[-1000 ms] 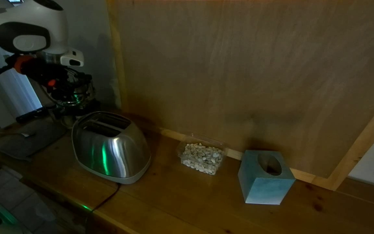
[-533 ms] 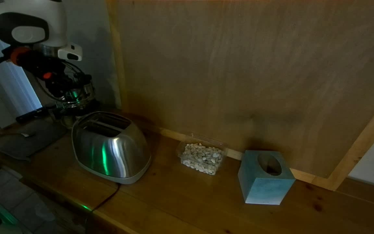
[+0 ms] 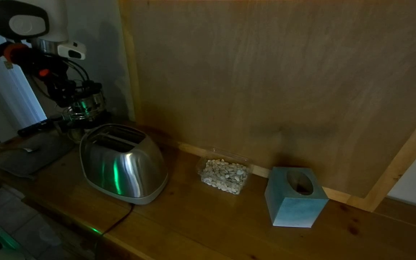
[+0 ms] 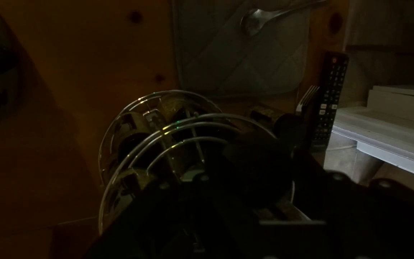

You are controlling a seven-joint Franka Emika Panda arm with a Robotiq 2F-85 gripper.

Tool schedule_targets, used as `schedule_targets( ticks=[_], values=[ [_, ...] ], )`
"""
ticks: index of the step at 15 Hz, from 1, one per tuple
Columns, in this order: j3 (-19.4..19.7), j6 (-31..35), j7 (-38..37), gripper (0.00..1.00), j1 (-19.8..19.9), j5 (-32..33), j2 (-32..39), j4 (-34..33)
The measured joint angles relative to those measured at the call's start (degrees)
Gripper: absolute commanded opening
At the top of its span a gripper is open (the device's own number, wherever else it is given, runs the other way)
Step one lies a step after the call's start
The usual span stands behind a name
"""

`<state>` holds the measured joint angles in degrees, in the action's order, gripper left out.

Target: Straighten the tilted bottle on the rack

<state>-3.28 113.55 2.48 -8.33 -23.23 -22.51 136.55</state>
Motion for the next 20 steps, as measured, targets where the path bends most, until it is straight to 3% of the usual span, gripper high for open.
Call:
schedule_targets(
  ticks=[10, 20],
  values=[
    [-2.32, -11.05, -5.83, 0.29, 0.63, 11.09, 3.92, -7.61],
    [-5.87, -14.15, -7.95, 0.29, 0.51, 16.89, 9.42, -13.03]
  ],
)
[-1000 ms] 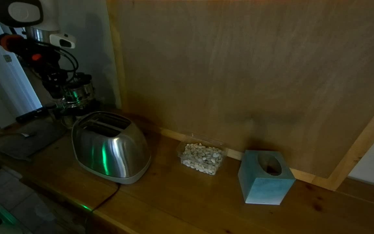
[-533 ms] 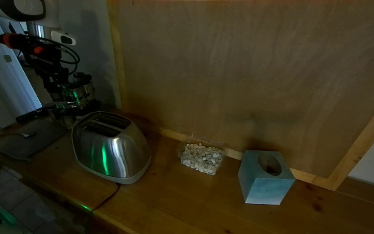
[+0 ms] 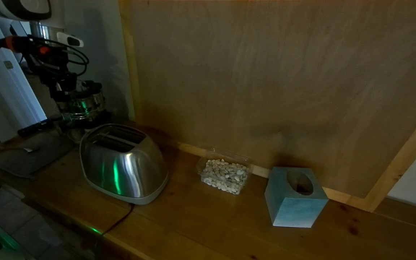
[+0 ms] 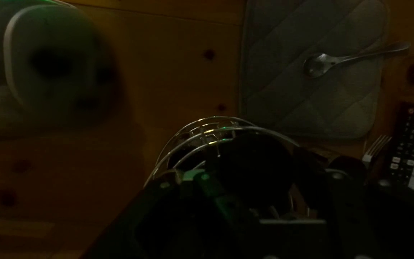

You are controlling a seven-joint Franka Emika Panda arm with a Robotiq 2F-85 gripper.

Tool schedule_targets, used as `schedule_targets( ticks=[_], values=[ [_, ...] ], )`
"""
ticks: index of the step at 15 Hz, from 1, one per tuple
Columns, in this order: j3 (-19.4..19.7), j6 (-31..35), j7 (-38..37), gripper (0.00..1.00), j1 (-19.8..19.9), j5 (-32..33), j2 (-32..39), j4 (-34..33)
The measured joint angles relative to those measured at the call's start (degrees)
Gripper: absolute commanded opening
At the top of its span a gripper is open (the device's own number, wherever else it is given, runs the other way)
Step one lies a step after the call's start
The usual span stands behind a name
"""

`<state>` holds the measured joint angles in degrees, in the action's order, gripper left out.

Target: Straighten the tilted bottle on the rack

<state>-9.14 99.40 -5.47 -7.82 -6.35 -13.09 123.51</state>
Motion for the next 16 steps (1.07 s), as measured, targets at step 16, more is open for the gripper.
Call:
schedule_targets(
  ticks=[16],
  values=[
    [-5.86, -2.63, -6.65, 0.67, -2.25, 11.28, 3.84, -4.43]
  ],
)
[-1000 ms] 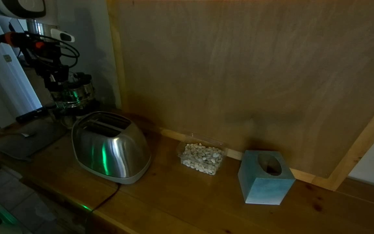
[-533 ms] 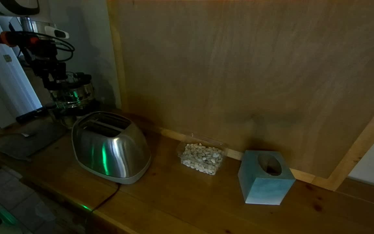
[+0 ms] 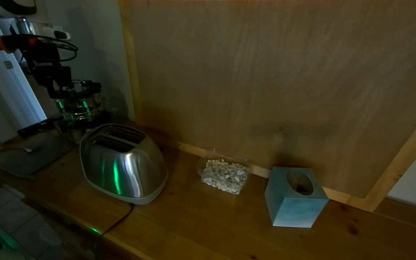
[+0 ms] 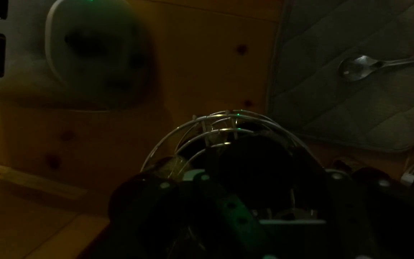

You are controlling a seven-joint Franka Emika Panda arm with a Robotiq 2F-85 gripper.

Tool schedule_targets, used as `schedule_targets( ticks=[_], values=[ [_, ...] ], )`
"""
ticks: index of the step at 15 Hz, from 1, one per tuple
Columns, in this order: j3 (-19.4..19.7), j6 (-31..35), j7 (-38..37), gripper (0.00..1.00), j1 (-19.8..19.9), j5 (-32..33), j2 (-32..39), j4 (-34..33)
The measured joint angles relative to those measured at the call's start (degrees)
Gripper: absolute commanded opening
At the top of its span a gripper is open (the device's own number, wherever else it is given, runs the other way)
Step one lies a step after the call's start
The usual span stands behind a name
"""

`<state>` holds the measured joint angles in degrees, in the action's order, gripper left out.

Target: Straighten the tilted bottle on the rack

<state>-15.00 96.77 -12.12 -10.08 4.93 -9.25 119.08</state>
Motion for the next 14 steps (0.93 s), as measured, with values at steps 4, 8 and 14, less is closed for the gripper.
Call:
schedule_targets(
  ticks=[4, 8, 14],
  values=[
    [-0.32, -0.25, -0.25, 0.95, -0.59, 1.30, 0.72, -0.51],
    [-0.37, -0.25, -0.29, 1.00, -0.75, 1.34, 1.32, -1.02],
    [0.07, -0.25, -0.68, 1.00, -0.71, 1.25, 0.75, -2.84]
  ],
)
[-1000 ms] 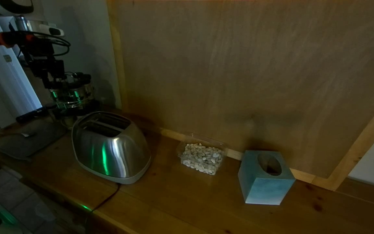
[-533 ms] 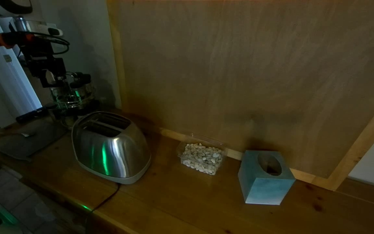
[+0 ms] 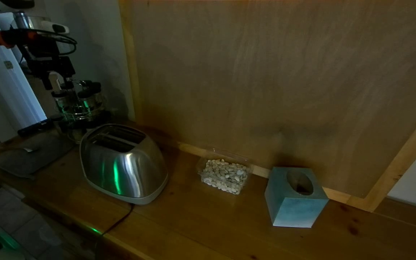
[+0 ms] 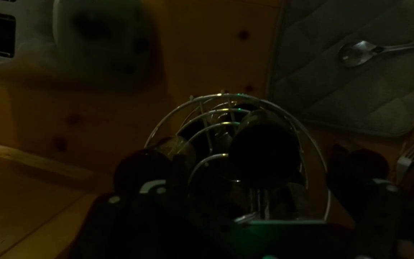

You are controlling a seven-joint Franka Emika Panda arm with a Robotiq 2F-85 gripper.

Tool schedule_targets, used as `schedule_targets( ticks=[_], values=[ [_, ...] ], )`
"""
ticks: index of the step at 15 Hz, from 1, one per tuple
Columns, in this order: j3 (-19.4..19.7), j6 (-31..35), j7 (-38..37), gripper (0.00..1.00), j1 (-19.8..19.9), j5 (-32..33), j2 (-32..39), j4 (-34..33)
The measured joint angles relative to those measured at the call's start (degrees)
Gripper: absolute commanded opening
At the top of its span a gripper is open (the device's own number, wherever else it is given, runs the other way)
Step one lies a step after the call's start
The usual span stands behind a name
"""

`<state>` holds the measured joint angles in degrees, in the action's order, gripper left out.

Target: Straighten the tilted bottle on the rack

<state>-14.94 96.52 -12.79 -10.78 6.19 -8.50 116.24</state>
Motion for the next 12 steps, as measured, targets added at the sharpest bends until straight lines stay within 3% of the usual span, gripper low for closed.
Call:
schedule_targets(
  ticks=[12],
  values=[
    [2.64, -0.01, -2.83, 1.00, 1.00, -2.27, -6.22, -3.66]
  ],
)
